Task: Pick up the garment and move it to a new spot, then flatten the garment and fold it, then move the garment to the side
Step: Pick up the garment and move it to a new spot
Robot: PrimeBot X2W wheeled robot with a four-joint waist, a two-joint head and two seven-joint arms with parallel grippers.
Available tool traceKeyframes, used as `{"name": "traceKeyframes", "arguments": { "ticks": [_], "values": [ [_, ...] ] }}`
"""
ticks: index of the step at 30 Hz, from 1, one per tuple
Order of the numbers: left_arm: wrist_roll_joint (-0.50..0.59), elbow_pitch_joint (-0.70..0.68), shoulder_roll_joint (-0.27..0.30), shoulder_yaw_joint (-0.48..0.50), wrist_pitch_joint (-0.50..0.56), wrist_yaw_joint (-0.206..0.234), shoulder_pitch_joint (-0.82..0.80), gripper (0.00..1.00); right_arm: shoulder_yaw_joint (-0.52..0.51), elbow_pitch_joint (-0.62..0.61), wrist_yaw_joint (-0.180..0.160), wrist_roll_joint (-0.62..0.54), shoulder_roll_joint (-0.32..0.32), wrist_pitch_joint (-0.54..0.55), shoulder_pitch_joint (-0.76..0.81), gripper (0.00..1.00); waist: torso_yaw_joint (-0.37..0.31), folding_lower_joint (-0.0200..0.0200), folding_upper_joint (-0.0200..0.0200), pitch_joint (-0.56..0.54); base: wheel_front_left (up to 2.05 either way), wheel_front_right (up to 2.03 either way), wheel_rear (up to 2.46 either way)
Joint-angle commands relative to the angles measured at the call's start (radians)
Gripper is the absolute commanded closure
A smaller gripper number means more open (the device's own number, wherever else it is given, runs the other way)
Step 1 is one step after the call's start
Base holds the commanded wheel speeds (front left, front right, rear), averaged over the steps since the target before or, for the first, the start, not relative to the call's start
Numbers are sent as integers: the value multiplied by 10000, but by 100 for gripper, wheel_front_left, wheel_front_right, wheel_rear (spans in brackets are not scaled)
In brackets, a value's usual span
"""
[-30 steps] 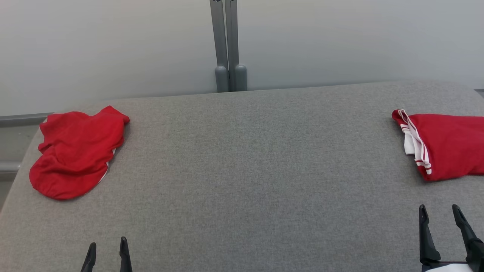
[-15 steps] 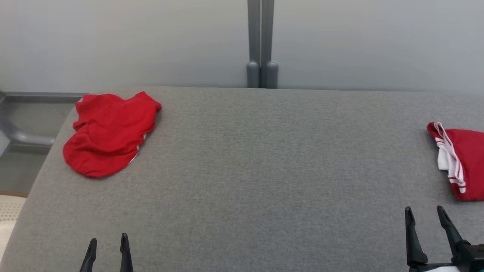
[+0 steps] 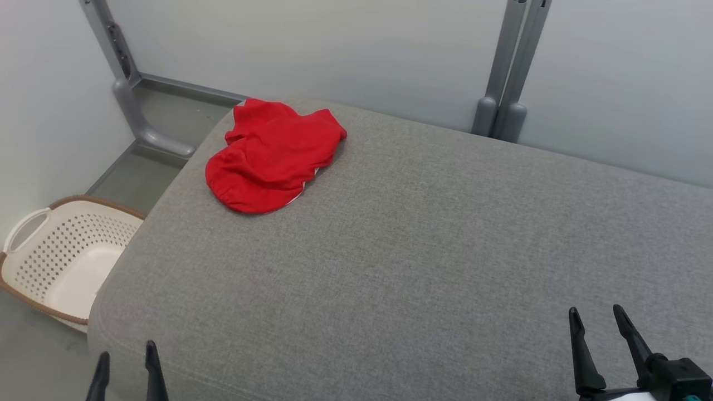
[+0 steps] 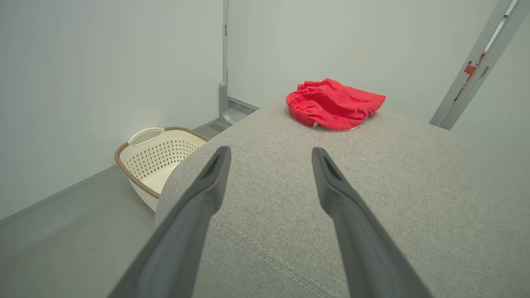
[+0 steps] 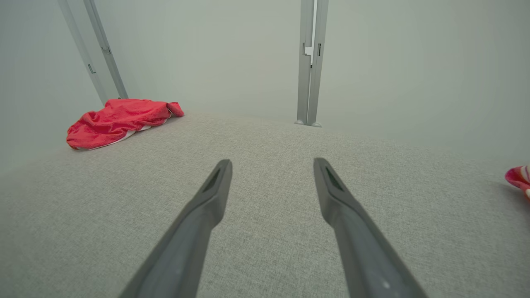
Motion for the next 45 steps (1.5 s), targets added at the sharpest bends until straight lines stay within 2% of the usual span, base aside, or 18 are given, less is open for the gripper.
{"name": "traceKeyframes", "arguments": {
  "ticks": [1, 4, 10, 14, 18, 24, 30, 35, 36, 38, 42, 45],
  "values": [
    [-153, -77, 23, 106, 1, 71, -440, 0, -72, 2, -11, -154, -40, -28, 2, 0, 196, 0, 0, 445, 0, 0, 0],
    [-505, 174, 18, 217, 1, -90, -1074, 0, -253, -68, -13, -372, -45, -28, -179, 0, 71, 0, 0, 1104, 0, 0, 0],
    [-975, 1169, 90, 49, 2, -509, -3735, 0, -528, -481, -13, -1116, -318, -26, -1095, 0, -342, 0, 0, 3249, 0, 0, 0],
    [-1513, 2631, 511, -682, 96, -576, -5620, 0, -691, -694, -11, -1253, -664, -26, -1789, 0, -640, 0, 0, 4504, 0, 0, 0],
    [-2145, 4327, 1079, -1686, 981, -574, -7588, 0, -804, -798, -13, -1292, -962, -28, -2238, 0, -765, 0, 0, 5471, 0, 0, 0],
    [-3141, 6843, 1434, -2292, 1983, -564, -10144, 0, -772, -828, -11, -1063, -1250, -26, -2590, 0, -876, 0, 0, 6312, 0, 0, 0],
    [-3352, 9221, 1358, -2218, 1826, -529, -11772, 0, -721, -699, -13, -975, -1690, 0, -2487, 0, -1037, 0, 0, 6589, 0, 0, 0],
    [-3205, 10644, 1375, -2357, 1699, -449, -12297, 0, -561, -537, -17, -828, -1954, 69, -2257, 0, -1181, 0, 0, 6532, 0, 0, 0],
    [-3232, 10930, 1316, -2433, 1879, -480, -12316, 36, -545, -498, -17, -820, -1970, 70, -2217, 0, -1202, 0, 0, 6483, 0, 0, 0],
    [-3218, 11214, 1274, -2578, 1905, -532, -12293, 100, -543, -405, -17, -765, -1887, 72, -2209, 0, -1222, 0, 0, 6340, 0, 0, 0],
    [-3448, 11074, 1417, -2589, 1159, -574, -12073, 100, -333, -132, -14, -663, -1508, 75, -2131, 0, -1322, 0, 0, 5724, 0, 0, 0],
    [-3561, 10365, 1249, -2873, 571, -584, -11842, 100, -173, 93, -3, -646, -1157, 69, -2087, 0, -1387, 0, 0, 5141, 0, 0, 0]
  ]
}}
